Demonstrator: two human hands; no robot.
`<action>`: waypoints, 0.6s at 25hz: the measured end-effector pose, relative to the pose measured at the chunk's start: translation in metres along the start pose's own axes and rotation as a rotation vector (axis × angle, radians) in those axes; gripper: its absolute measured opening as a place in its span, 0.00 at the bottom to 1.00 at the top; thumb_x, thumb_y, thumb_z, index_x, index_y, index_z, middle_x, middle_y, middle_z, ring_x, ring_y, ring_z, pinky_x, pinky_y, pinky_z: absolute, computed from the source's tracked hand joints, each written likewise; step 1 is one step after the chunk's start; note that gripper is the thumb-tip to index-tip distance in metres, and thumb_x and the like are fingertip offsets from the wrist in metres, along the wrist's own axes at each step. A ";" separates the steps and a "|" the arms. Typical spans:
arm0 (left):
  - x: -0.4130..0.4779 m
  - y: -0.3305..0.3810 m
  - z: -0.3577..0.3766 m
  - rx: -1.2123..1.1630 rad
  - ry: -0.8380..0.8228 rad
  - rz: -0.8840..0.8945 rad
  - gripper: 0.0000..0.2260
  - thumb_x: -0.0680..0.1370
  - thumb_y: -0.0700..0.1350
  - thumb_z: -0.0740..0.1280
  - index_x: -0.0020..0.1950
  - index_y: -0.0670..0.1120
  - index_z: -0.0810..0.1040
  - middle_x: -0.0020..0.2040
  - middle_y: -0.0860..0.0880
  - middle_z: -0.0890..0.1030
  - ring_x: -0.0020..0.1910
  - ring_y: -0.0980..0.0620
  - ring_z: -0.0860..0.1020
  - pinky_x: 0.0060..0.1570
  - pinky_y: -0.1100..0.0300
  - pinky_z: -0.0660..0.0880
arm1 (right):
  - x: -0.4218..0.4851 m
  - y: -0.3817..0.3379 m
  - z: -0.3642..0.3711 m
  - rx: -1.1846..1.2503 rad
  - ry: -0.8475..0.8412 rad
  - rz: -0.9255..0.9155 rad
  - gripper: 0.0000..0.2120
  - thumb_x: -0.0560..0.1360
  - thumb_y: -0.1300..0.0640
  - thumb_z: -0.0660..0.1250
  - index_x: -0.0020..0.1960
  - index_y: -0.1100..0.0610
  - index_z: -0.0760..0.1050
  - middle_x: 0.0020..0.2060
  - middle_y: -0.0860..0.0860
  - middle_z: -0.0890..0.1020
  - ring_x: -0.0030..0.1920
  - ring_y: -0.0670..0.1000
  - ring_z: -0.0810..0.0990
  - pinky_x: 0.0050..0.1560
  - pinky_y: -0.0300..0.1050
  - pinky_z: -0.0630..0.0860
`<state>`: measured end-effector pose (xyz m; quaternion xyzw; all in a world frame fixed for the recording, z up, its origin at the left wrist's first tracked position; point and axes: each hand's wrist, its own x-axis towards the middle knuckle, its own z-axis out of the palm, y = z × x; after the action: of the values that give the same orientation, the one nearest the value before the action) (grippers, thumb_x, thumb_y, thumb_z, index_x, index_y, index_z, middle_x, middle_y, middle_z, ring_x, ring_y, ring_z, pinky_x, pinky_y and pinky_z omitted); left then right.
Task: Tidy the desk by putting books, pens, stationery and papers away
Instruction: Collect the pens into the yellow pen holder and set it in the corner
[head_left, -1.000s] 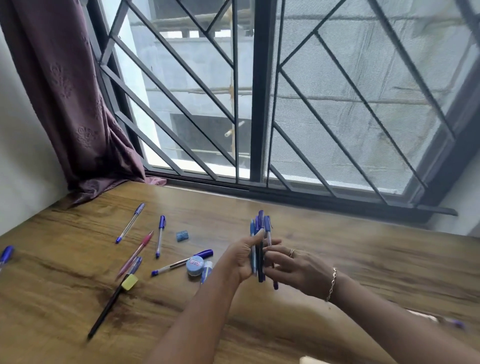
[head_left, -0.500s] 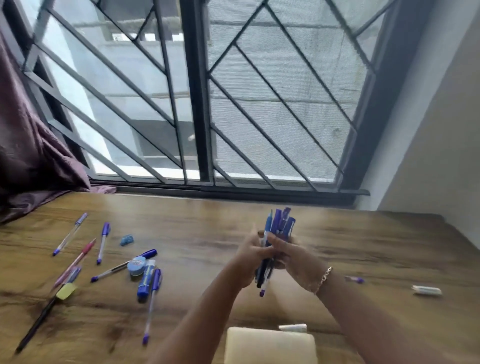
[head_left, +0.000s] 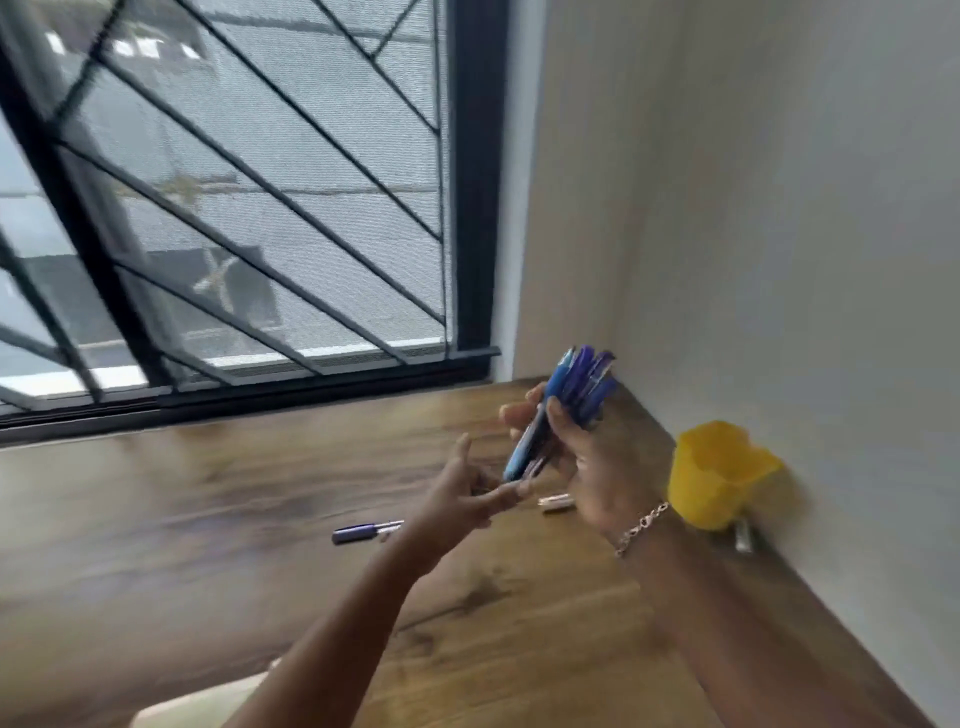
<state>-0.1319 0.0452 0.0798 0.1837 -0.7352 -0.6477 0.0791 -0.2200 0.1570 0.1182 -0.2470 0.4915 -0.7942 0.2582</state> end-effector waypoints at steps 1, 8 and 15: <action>0.006 -0.002 0.013 0.010 0.013 0.006 0.39 0.74 0.43 0.70 0.76 0.43 0.49 0.40 0.46 0.70 0.40 0.55 0.71 0.38 0.62 0.70 | 0.002 -0.016 -0.017 -0.054 0.031 -0.057 0.06 0.77 0.62 0.59 0.46 0.59 0.74 0.35 0.53 0.84 0.39 0.50 0.84 0.41 0.43 0.80; 0.062 0.007 0.115 0.346 -0.031 0.151 0.44 0.68 0.52 0.75 0.76 0.46 0.54 0.71 0.46 0.66 0.71 0.50 0.65 0.68 0.57 0.65 | 0.022 -0.083 -0.147 -0.330 0.329 -0.250 0.07 0.79 0.63 0.59 0.48 0.56 0.75 0.35 0.49 0.84 0.41 0.46 0.84 0.46 0.43 0.80; 0.101 0.006 0.198 0.381 -0.067 0.172 0.46 0.67 0.48 0.76 0.76 0.44 0.50 0.74 0.47 0.59 0.73 0.48 0.61 0.64 0.61 0.62 | 0.026 -0.051 -0.193 -0.480 0.431 -0.039 0.07 0.78 0.65 0.60 0.53 0.60 0.75 0.41 0.54 0.81 0.44 0.50 0.81 0.48 0.43 0.76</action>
<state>-0.2962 0.1908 0.0435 0.1103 -0.8596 -0.4935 0.0731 -0.3724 0.2859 0.0914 -0.1364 0.7033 -0.6944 0.0671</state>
